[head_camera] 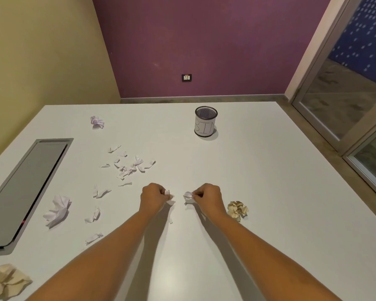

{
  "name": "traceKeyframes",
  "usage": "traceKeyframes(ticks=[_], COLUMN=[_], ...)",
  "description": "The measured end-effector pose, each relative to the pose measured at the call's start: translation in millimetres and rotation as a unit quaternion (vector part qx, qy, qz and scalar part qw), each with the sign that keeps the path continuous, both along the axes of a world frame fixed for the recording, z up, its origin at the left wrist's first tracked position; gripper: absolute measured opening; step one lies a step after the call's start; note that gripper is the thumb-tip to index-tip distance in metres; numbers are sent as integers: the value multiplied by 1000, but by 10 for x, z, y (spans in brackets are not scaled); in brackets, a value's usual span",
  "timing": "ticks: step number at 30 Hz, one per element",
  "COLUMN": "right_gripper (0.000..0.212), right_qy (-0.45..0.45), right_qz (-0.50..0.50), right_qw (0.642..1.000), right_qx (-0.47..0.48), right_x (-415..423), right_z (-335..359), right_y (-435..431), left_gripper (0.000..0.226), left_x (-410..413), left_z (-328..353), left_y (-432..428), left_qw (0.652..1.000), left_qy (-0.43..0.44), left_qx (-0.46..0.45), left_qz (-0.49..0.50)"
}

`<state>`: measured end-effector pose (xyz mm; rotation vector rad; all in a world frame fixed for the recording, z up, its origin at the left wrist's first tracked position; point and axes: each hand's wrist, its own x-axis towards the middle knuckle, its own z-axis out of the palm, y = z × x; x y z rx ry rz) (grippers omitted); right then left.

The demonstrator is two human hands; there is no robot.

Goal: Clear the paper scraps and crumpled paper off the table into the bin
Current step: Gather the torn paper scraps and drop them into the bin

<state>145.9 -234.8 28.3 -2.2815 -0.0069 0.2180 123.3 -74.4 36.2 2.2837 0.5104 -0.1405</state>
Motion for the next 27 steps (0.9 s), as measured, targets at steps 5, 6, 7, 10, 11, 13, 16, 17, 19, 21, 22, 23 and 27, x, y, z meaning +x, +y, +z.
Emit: traceKeyframes(ticks=[5,6,7,10,11,13,16,17,19,21,22,23,27], right_gripper=[14,14,15,17,18,17,16,16,17,18,18,17,18], right_qy=[-33,-45,-59,-96,-110,-132,-147,-148,-148,-145,-143,-141,-142], right_qz=[16,16,15,7,3,-9,-35,-47,-67,-78,-81,-83,-80], right_qw=[999,999,998,995,993,990,987,987,986,985,985,985,985], right_qx=[-21,-25,-28,-28,-30,-37,-55,-52,-46,-49,-50,-51,-60], right_x=[566,698,833,1218,1344,1601,1961,2070,2273,2447,2525,2596,2824], right_z=[186,245,309,492,546,633,709,722,735,726,716,702,627], right_y=[19,25,31,34,29,16,-15,-24,-37,-36,-32,-27,-23], left_gripper=[36,38,40,41,39,29,23,24,26,32,34,33,40], left_x=[621,755,894,1303,1436,1686,2019,2127,2337,2532,2618,2694,2946], left_z=[212,268,324,478,523,600,699,722,760,770,772,774,725], left_y=[-23,-40,-61,-116,-139,-187,-259,-283,-329,-371,-392,-415,-489], left_qw=[998,997,997,992,991,991,990,990,989,988,988,988,990], left_qy=[-50,-61,-72,-106,-114,-124,-135,-138,-143,-148,-149,-149,-139], left_qx=[-37,-36,-37,-59,-62,-58,-35,-33,-31,-26,-23,-22,0], left_qz=[17,14,14,17,17,9,-7,-13,-22,-26,-27,-27,-23])
